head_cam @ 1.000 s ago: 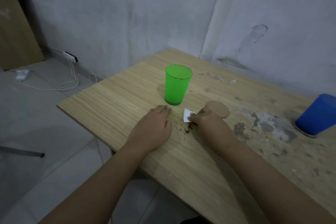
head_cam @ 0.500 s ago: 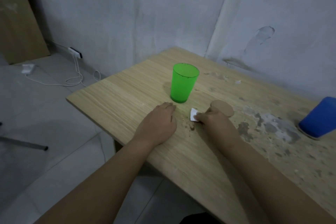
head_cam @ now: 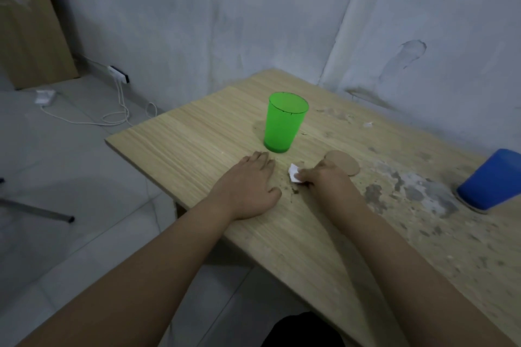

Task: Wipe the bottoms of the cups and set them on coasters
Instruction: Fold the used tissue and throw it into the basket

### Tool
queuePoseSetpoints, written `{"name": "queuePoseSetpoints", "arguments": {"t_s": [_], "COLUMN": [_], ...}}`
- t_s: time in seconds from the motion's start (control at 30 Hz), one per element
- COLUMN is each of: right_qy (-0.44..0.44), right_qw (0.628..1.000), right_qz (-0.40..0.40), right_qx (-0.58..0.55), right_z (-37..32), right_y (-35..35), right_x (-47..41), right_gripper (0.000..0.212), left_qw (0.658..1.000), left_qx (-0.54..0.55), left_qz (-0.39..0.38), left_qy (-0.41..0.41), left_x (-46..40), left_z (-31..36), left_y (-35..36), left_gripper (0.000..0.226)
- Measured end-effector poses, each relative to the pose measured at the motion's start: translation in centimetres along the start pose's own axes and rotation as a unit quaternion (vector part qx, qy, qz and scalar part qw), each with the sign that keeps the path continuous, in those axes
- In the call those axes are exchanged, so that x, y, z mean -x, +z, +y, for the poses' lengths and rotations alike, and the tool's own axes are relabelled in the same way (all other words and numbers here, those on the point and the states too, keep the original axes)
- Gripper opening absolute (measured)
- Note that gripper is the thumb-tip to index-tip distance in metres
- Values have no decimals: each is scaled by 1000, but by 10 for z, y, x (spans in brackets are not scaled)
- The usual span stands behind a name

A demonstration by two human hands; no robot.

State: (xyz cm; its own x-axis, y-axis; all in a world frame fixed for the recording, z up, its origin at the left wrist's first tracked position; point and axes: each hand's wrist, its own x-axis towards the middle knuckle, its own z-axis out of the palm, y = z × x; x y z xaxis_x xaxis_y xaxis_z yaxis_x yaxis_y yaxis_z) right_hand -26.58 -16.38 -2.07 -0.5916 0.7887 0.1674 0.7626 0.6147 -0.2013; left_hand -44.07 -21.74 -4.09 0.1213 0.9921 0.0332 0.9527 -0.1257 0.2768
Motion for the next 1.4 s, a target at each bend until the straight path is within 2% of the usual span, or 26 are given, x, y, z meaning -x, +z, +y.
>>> {"name": "queuePoseSetpoints", "arguments": {"t_s": [0.13, 0.17, 0.23, 0.37, 0.5, 0.63, 0.7, 0.8, 0.9, 1.03, 1.1, 1.2, 1.27, 1.4], "right_qy": [25, 16, -29, -95, -35, 7, -19, -86, -132, -100, -65, -55, -78, -157], "right_qw": [1000, 1000, 999, 994, 997, 997, 997, 996, 991, 993, 995, 997, 996, 985], "right_qz": [-7, 1, 25, 47, 52, 78, 69, 18, 27, 42, 43, 38, 33, 1], "right_qx": [7, -7, -25, -29, 33, 17, 7, -1, -8, 52, 67, 30, -31, -71], "right_z": [-20, -25, -30, -16, 4, -5, -16, -17, -1, 6, -6, -24, -27, -7], "right_y": [5, 8, 11, 7, 3, 9, 13, 9, -1, 3, 10, 14, 8, -5], "right_x": [-17, -14, -1, 27, 20, -9, -11, 5, 16, -6, -20, -24, -14, 11], "right_gripper": [12, 14, 22, 15, 18, 11, 10, 22, 32, 14, 16, 26, 29, 15], "left_qw": [1000, 1000, 1000, 1000, 1000, 1000, 1000, 999, 1000, 1000, 999, 997, 997, 998], "left_qx": [-24, -26, -25, -24, -18, -16, -15, -15, -8, 10, 27, 47, 53, 40], "left_qz": [-11, -13, -8, -4, 4, 15, 20, 24, 12, 22, 36, 64, 60, 52], "left_qy": [5, 4, 4, 4, 1, 3, 8, 16, 7, 0, 1, 16, 9, -5], "left_x": [5, 6, 6, 4, 3, 3, 4, 5, 4, 3, 2, 2, 3, 3], "left_z": [3, 3, 4, 2, 2, 4, 4, 4, 5, 4, 3, 3, 4, 5], "left_y": [1, 2, 2, 3, 4, 4, 4, 4, 4, 4, 5, 6, 5, 5], "left_gripper": [77, 79, 82, 88, 93, 95, 97, 99, 103, 107, 107, 106, 108, 110]}}
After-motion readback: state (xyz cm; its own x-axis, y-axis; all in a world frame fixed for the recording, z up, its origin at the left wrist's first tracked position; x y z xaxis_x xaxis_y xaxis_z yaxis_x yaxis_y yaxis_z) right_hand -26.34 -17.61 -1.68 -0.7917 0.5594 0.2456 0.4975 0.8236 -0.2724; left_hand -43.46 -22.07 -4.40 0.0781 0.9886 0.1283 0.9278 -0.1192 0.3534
